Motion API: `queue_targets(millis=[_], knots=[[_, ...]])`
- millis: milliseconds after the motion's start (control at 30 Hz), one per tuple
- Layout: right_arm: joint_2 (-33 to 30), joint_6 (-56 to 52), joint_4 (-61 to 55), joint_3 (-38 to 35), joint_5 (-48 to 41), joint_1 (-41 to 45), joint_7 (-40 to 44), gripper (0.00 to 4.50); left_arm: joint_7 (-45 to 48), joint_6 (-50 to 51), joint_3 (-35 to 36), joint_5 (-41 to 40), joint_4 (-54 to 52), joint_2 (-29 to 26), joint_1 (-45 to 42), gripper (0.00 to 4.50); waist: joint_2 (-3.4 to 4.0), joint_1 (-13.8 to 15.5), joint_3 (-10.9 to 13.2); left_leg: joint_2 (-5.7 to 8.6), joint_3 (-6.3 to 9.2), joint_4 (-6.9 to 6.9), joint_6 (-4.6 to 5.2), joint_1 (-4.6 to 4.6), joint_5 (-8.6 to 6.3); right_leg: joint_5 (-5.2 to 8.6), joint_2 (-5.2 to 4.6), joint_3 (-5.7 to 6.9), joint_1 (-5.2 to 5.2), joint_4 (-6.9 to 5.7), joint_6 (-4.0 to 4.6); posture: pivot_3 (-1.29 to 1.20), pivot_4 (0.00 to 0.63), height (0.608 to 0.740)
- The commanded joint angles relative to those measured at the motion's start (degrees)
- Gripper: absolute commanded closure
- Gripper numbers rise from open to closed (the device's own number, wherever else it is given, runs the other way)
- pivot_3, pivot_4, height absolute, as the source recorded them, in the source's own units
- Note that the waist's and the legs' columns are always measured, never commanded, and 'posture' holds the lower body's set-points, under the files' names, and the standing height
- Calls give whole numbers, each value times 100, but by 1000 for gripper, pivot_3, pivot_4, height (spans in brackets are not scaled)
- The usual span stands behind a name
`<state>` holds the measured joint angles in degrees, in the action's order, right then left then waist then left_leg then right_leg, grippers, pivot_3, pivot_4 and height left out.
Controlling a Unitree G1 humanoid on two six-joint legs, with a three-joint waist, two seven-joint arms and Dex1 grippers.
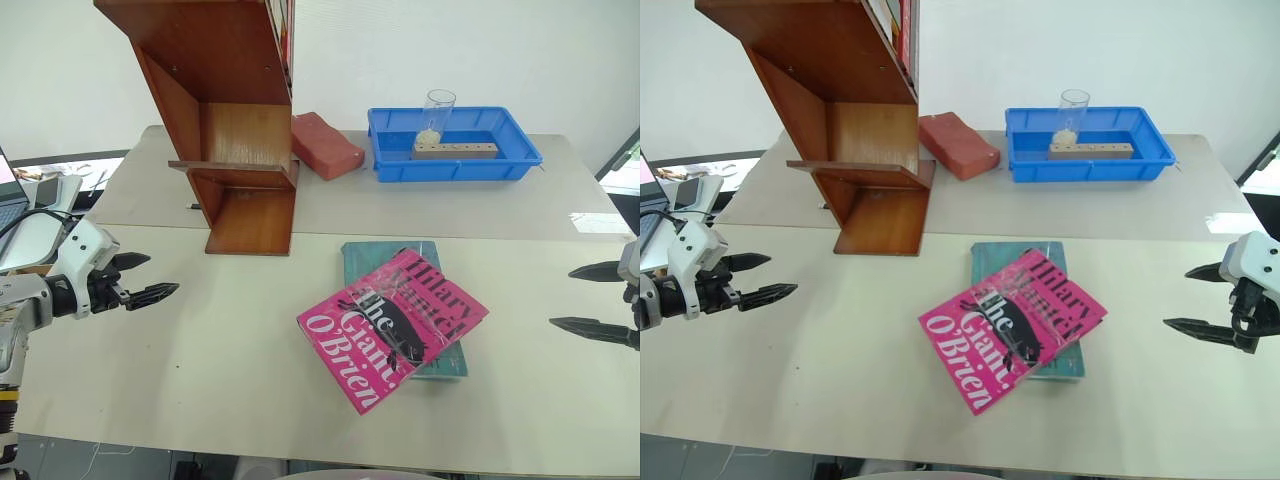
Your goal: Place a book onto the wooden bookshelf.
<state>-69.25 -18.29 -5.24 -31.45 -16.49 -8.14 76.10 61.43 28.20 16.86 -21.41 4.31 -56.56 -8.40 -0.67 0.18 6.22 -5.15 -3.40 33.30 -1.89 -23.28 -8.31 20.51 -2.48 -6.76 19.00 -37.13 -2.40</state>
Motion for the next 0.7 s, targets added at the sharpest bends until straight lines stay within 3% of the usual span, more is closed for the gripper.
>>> queue_targets(millis=[33,433,700], knots=[[-20,91,-95,-179,12,38,-65,31,40,-59,-12,32,-116,-89,-21,0,0,0,0,0,0,0,0,0,0,0,0,0,0,0,0,0,150,673],[205,-3,-302,-144,45,39,-471,31,58,427,-375,-97,-97,-12,-586,0,2,21,-1,0,1,3,0,-1,0,0,1,0,-2,0,0,0,150,673],[487,-252,-1364,-209,27,-622,-372,2527,22,2070,-979,-1114,-659,881,-1406,0,6,60,-4,3,16,38,13,-8,-9,2,1,17,-27,0,-5,0,150,673]])
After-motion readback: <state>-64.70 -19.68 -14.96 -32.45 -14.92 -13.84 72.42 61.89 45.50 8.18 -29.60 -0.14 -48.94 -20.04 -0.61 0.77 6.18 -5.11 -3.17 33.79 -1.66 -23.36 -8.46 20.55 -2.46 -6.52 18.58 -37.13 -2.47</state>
